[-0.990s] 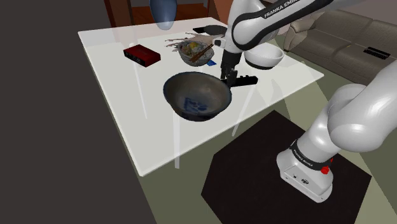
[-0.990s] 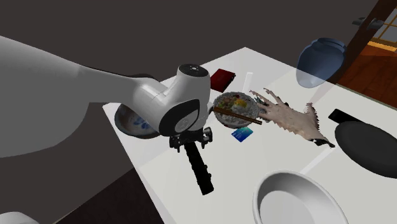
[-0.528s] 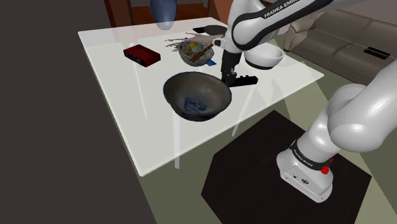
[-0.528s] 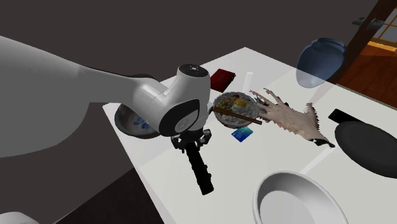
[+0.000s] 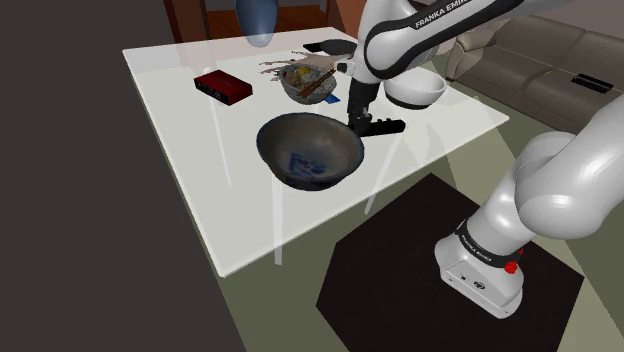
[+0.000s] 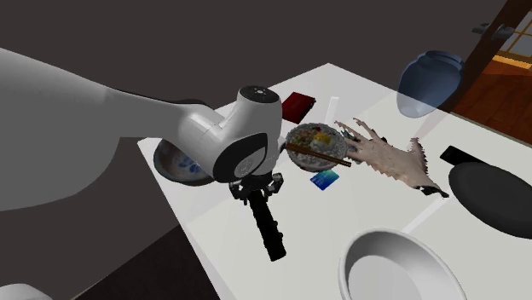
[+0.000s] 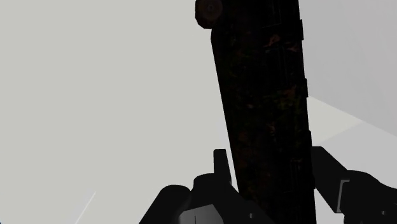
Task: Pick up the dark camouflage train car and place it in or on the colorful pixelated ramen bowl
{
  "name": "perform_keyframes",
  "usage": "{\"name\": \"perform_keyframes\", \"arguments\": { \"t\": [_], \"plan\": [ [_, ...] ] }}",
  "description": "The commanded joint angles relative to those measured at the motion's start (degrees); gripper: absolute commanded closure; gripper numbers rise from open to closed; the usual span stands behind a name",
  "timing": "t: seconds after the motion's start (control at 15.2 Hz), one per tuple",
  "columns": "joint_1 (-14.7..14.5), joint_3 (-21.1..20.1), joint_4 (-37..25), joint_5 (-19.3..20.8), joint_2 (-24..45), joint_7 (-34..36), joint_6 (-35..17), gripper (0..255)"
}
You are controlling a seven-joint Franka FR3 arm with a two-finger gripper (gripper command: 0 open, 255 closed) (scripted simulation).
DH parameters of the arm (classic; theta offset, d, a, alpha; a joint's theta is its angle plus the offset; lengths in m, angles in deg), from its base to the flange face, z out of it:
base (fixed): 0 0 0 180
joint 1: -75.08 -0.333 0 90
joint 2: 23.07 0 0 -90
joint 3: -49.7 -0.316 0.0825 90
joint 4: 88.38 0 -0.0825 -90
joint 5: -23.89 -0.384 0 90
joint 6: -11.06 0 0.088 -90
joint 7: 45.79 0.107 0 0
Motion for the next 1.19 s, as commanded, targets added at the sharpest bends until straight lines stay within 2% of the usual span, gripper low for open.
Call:
{"name": "perform_keyframes", "arguments": {
  "t": [0.0, 1.12],
  "plan": [
    [0.0, 0.0, -0.3, 0.1, -0.5, 0.1, 0.9, 255],
    [0.3, -0.8, -8.1, 1.1, -7.1, 1.4, 15.1, 255]
  ]
}}
